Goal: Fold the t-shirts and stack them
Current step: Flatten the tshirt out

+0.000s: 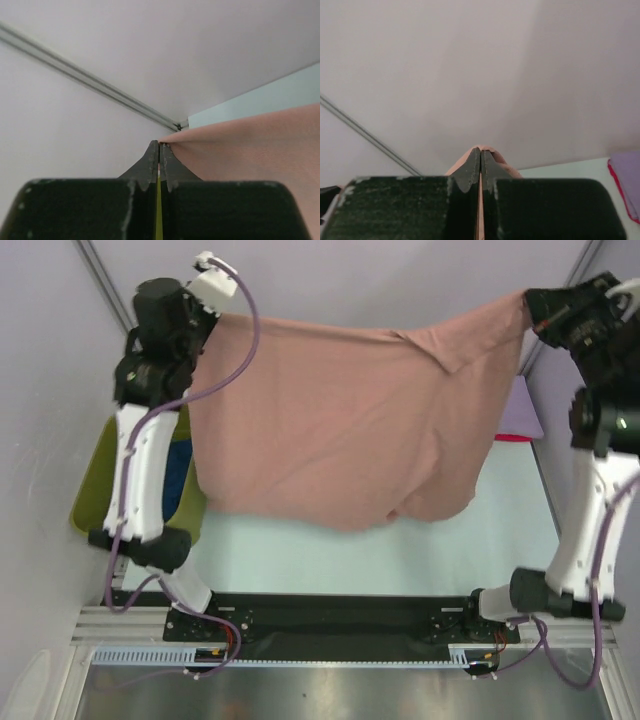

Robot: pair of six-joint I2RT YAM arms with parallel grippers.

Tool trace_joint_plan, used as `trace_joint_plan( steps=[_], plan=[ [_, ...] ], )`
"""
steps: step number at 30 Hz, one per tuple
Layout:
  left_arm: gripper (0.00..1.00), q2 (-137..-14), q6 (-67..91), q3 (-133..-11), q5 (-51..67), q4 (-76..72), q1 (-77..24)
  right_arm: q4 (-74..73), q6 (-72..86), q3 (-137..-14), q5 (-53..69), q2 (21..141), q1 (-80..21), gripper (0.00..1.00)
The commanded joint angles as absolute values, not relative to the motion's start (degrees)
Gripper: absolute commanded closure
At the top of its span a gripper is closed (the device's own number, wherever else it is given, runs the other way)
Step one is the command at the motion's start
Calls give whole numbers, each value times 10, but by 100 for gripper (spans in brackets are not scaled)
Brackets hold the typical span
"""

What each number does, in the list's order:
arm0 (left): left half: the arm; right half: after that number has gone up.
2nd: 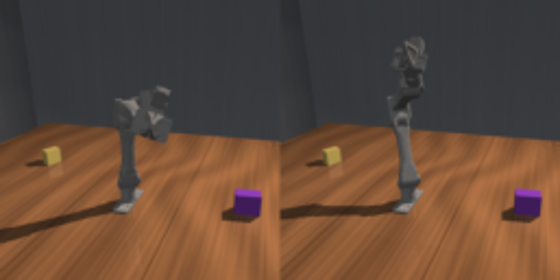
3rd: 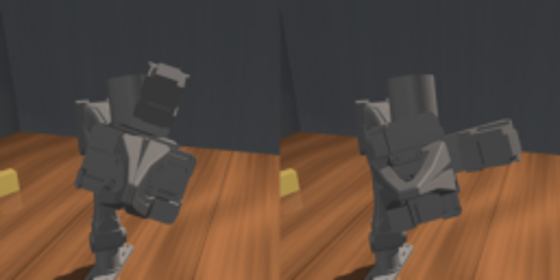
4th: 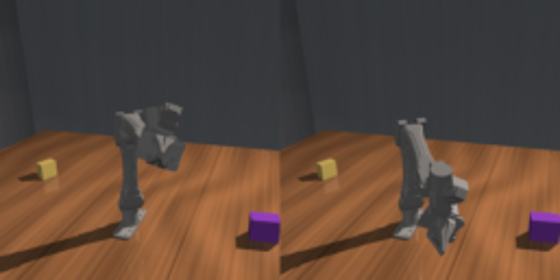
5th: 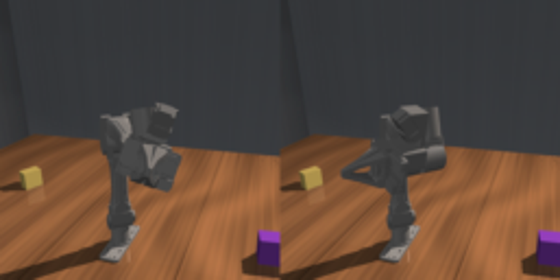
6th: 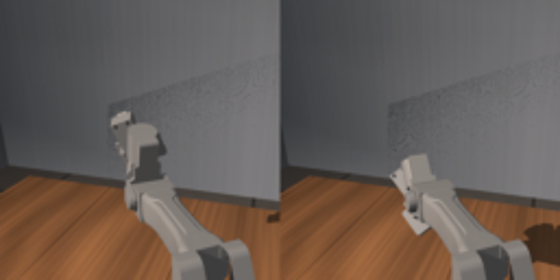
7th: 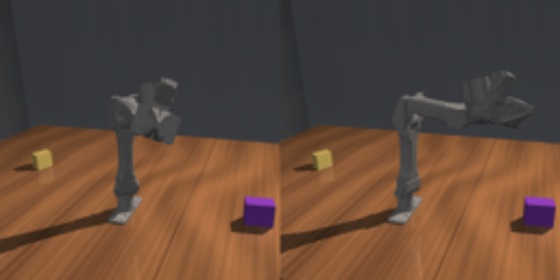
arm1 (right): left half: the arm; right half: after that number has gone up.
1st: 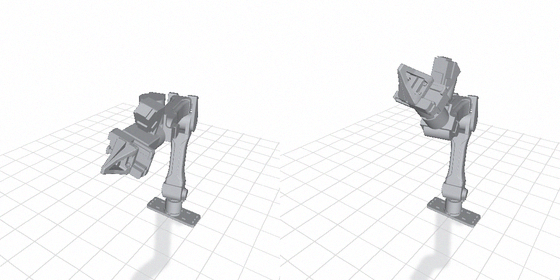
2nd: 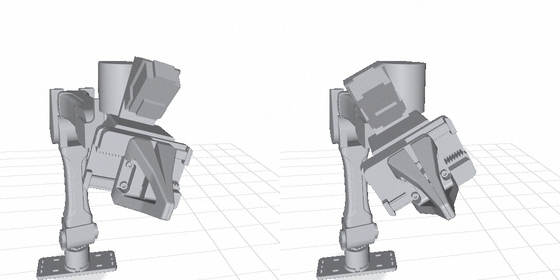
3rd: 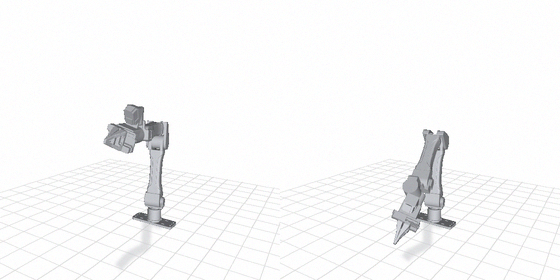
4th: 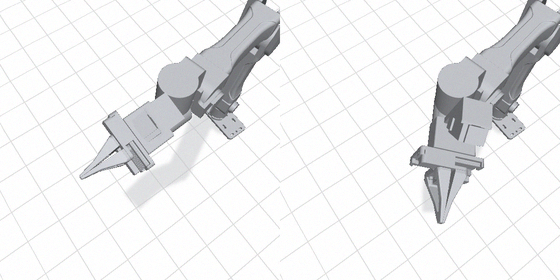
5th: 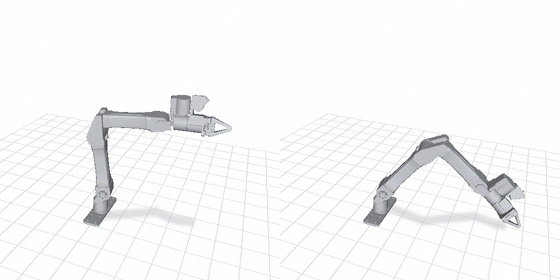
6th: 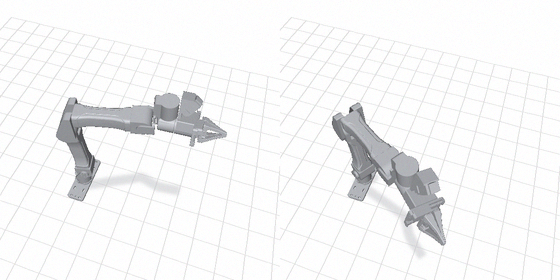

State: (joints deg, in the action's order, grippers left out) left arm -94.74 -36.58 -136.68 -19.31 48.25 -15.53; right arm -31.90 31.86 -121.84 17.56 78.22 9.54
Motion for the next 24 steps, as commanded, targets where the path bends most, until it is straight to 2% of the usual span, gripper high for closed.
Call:
trace_joint_plan(
  steps=[1, 3, 7, 9, 12, 18, 22, 24],
  plan=[
    [100, -1020, -388, -1392, -185, 426, -113, -211, 387, -1255, 195, 910, 90, 100],
    [100, -1069, -388, -1408, -185, 397, -99, -208, 395, -1314, 193, 976, 82, 100],
    [100, -1127, -378, -1452, -208, 263, -83, -200, 436, -1534, 184, 1167, 74, 100],
    [100, -1150, -384, -1475, -219, 190, -77, -147, 461, -1556, 166, 1196, 77, 100],
    [100, -1156, -407, -1504, -228, 119, -76, -85, 494, -1538, 134, 1190, 83, 100],
    [100, -1131, -441, -1508, -206, 116, -76, -55, 448, -1517, 98, 1116, 106, 100],
    [100, -1095, -417, -1449, -144, 191, -76, -80, 422, -1419, 113, 1054, 120, 100],
    [100, -1058, -413, -1361, -118, 229, -77, -105, 402, -1357, 130, 1022, 117, 100]
  ],
)
